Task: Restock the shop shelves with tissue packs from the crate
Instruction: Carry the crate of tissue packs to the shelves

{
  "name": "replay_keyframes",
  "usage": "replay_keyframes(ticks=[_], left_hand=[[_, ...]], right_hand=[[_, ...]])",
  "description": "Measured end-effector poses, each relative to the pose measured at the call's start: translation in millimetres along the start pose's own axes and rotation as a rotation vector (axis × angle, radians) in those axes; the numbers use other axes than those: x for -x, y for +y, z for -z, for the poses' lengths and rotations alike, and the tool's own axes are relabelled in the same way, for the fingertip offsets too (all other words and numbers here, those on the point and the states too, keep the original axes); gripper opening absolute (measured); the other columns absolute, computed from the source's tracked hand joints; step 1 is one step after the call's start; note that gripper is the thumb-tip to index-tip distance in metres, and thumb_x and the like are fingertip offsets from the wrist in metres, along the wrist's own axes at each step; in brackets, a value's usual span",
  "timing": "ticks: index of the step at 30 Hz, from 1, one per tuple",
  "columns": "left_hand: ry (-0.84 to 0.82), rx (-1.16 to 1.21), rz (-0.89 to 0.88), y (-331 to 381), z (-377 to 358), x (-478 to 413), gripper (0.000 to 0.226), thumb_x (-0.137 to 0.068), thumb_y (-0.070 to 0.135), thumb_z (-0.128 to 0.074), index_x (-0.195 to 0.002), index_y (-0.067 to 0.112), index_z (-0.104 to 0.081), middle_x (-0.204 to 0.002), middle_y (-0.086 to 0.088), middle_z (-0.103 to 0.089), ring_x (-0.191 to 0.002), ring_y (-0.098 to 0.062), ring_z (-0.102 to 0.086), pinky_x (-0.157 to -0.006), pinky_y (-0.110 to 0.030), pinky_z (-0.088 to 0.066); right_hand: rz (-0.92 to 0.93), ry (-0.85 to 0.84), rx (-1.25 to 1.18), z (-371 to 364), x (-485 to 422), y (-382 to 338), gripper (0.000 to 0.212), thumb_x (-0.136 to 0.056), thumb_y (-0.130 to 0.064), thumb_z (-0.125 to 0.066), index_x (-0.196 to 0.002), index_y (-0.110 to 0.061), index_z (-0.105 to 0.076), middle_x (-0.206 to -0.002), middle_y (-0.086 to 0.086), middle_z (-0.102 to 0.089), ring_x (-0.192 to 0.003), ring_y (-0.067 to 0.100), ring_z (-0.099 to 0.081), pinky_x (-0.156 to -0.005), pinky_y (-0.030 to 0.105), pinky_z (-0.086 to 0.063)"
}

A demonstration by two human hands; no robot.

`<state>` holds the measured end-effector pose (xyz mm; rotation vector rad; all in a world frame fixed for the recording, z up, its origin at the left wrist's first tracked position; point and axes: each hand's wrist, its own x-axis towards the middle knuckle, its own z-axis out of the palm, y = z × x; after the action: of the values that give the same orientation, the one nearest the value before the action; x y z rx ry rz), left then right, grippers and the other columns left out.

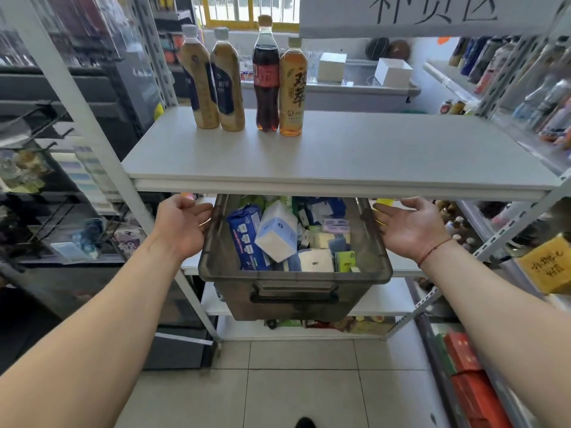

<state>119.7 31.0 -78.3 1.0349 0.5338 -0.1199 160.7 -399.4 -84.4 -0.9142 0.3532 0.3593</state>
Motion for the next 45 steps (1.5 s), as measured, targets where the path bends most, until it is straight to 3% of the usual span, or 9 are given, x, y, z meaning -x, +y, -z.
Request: replay_keyframes(ticks=[4, 9, 16, 21, 24, 29, 35, 42, 45], left_hand=[[0.019, -0.021, 0.054, -7.0, 4.5, 17.7, 0.056, -0.090, 0.031, -0.038, -0.132, -0.005, -0.052, -0.133, -0.018, -0.061, -0.109, -0.034, -0.059, -0.100, -0.045, -0.047], [0.034, -0.132, 0.125, -9.8, 20.0, 44.4, 0.065, -0.090, 0.048, -0.045, -0.130, -0.002, -0.055, -0.119, -0.014, -0.062, -0.078, -0.027, -0.059, -0.062, -0.034, -0.049], [-0.021, -0.113, 0.219, -8.6, 11.4, 52.9, 0.076, -0.093, 0.063, -0.046, -0.128, -0.002, -0.061, -0.111, -0.015, -0.066, -0.088, -0.026, -0.062, -0.073, -0.036, -0.055], [-0.068, -0.118, 0.250, 11.5, 10.0, 51.0, 0.082, -0.090, 0.063, -0.045, -0.131, -0.008, -0.051, -0.134, -0.022, -0.061, -0.103, -0.033, -0.062, -0.096, -0.043, -0.052], [-0.092, -0.155, 0.282, 15.0, 14.8, 52.7, 0.086, -0.091, 0.067, -0.041, -0.125, -0.010, -0.055, -0.128, -0.021, -0.064, -0.104, -0.032, -0.061, -0.094, -0.041, -0.049], [-0.017, -0.187, 0.343, -1.1, 17.7, 63.4, 0.080, -0.086, 0.062, -0.046, -0.129, -0.003, -0.061, -0.105, -0.015, -0.065, -0.092, -0.027, -0.058, -0.079, -0.039, -0.050], [0.037, -0.068, 0.347, -17.0, 32.9, 94.7, 0.075, -0.087, 0.058, -0.052, -0.123, -0.007, -0.061, -0.123, -0.016, -0.065, -0.109, -0.032, -0.062, -0.104, -0.045, -0.049], [0.120, -0.092, 0.269, -33.6, 51.4, 145.3, 0.053, -0.086, 0.050, -0.055, -0.113, 0.006, -0.065, -0.114, -0.015, -0.066, -0.101, -0.031, -0.063, -0.104, -0.047, -0.050], [0.182, -0.104, 0.252, -41.2, 63.5, 168.0, 0.069, -0.082, 0.056, -0.056, -0.125, 0.002, -0.059, -0.108, -0.015, -0.065, -0.098, -0.030, -0.061, -0.101, -0.047, -0.050]], right_hand=[[0.006, 0.080, 0.040, -0.2, 18.1, 5.2, 0.084, -0.067, -0.032, -0.059, -0.143, 0.002, -0.047, -0.136, 0.019, -0.054, -0.121, 0.035, -0.052, -0.121, 0.042, -0.029], [-0.010, 0.160, 0.155, -7.0, 49.7, 21.5, 0.072, -0.062, -0.040, -0.060, -0.122, -0.002, -0.056, -0.109, 0.017, -0.059, -0.093, 0.033, -0.057, -0.092, 0.042, -0.047], [-0.057, 0.168, 0.140, -18.2, 68.0, 29.6, 0.058, -0.081, -0.048, -0.055, -0.115, -0.002, -0.064, -0.095, 0.017, -0.065, -0.082, 0.030, -0.058, -0.078, 0.039, -0.050], [-0.103, 0.146, 0.120, -14.8, 71.5, 15.7, 0.079, -0.084, -0.052, -0.051, -0.137, 0.006, -0.054, -0.119, 0.023, -0.064, -0.106, 0.035, -0.060, -0.101, 0.045, -0.047], [-0.178, 0.136, 0.184, -13.0, 70.0, 11.0, 0.089, -0.088, -0.064, -0.045, -0.145, 0.004, -0.049, -0.132, 0.020, -0.057, -0.120, 0.033, -0.050, -0.118, 0.045, -0.031], [-0.257, 0.171, 0.312, -13.8, 77.4, 23.6, 0.085, -0.086, -0.069, -0.045, -0.142, -0.006, -0.054, -0.115, 0.016, -0.057, -0.104, 0.031, -0.052, -0.107, 0.048, -0.038], [-0.262, 0.193, 0.305, -19.7, 108.8, 50.4, 0.077, -0.087, -0.061, -0.053, -0.136, -0.002, -0.058, -0.094, 0.016, -0.061, -0.081, 0.029, -0.056, -0.075, 0.040, -0.051], [-0.313, 0.189, 0.323, -17.2, 144.5, 68.3, 0.075, -0.084, -0.059, -0.054, -0.127, 0.002, -0.061, -0.092, 0.018, -0.061, -0.079, 0.031, -0.058, -0.070, 0.038, -0.055], [-0.353, 0.148, 0.384, -21.4, 153.1, 77.0, 0.069, -0.087, -0.058, -0.048, -0.111, 0.005, -0.064, -0.082, 0.018, -0.066, -0.077, 0.033, -0.059, -0.071, 0.039, -0.051]])
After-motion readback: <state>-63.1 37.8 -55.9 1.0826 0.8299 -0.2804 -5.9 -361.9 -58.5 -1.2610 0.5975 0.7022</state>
